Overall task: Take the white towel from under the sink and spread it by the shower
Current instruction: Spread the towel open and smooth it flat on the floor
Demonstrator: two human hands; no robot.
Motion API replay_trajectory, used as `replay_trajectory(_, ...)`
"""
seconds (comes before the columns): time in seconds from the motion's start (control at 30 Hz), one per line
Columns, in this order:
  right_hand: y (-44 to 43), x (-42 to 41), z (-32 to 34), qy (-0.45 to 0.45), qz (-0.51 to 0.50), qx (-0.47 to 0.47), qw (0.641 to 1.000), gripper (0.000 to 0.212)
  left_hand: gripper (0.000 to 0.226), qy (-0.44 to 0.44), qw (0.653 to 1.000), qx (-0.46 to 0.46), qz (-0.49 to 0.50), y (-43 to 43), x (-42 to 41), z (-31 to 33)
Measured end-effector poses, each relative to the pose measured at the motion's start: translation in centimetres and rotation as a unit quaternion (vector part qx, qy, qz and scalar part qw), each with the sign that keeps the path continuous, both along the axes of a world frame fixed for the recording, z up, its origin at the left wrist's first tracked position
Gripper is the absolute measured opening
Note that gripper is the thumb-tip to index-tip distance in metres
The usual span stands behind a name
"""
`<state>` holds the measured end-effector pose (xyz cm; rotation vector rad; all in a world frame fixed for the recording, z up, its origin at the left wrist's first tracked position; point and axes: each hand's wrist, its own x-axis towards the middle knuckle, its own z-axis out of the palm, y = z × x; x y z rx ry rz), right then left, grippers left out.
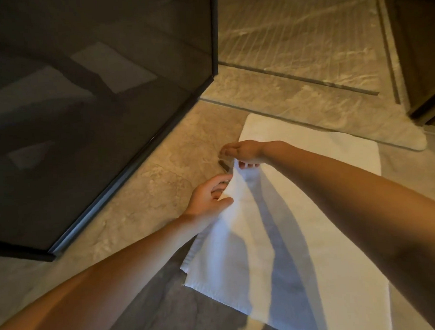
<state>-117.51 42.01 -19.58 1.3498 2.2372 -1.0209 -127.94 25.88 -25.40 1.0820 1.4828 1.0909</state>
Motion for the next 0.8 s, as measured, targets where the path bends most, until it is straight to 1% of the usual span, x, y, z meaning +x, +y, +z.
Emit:
replay_trajectory(0.07,-0.1,-0.7,-0.5,-0.028,-0.010,0.021,0.999,0.042,0.054,0.006,1.000,-0.004,-0.015,0.1,0.3,0.6)
replay_trajectory(0.17,-0.4,-0.6,-0.9,-0.056,0.007,0.093,0.994,0.034,0.055,0.020,0.999,-0.006,-0.040,-0.1,0.6,1.2)
replay_trajectory(0.23,-0.5,0.5,-0.7,-0.034,0.005,0.120,0.992,0.029,0.055,0.029,0.997,-0.009,-0.066,-0.4,0.6,1.4)
replay_trajectory(0.3,-0.2,2.4,-0.5,0.021,-0.040,0.101,0.994,0.027,0.056,0.033,0.996,-0.009,-0.086,-0.8,0.6,1.6)
replay_trajectory(0.4,-0.2,5.5,-0.4,0.112,-0.107,0.063,0.986,0.039,0.055,0.031,0.994,-0.006,-0.107,-0.9,1.0,2.1)
replay_trajectory(0.47,-0.5,7.2,-0.3,0.152,-0.135,0.048,0.978,0.049,0.053,0.031,0.992,-0.014,-0.125,-0.6,1.5,2.4)
replay_trajectory(0.53,-0.9,8.8,0.0,0.179,-0.157,0.032,0.971,0.059,0.052,0.022,0.988,-0.023,-0.150,-0.3,2.0,2.8)
replay_trajectory(0.6,-1.2,10.2,0.4,0.204,-0.180,0.026,0.962,0.065,0.051,0.011,0.984,-0.026,-0.176,-0.1,2.5,3.4)
replay_trajectory(0.7,-1.7,12.0,1.2,0.229,-0.201,0.032,0.952,0.070,0.047,0.001,0.983,-0.012,-0.186,-0.1,3.7,4.1)
replay_trajectory(0.8,-2.2,13.7,2.2,0.240,-0.211,0.034,0.947,0.079,0.045,-0.018,0.979,-0.023,-0.200,-0.1,5.0,4.6)
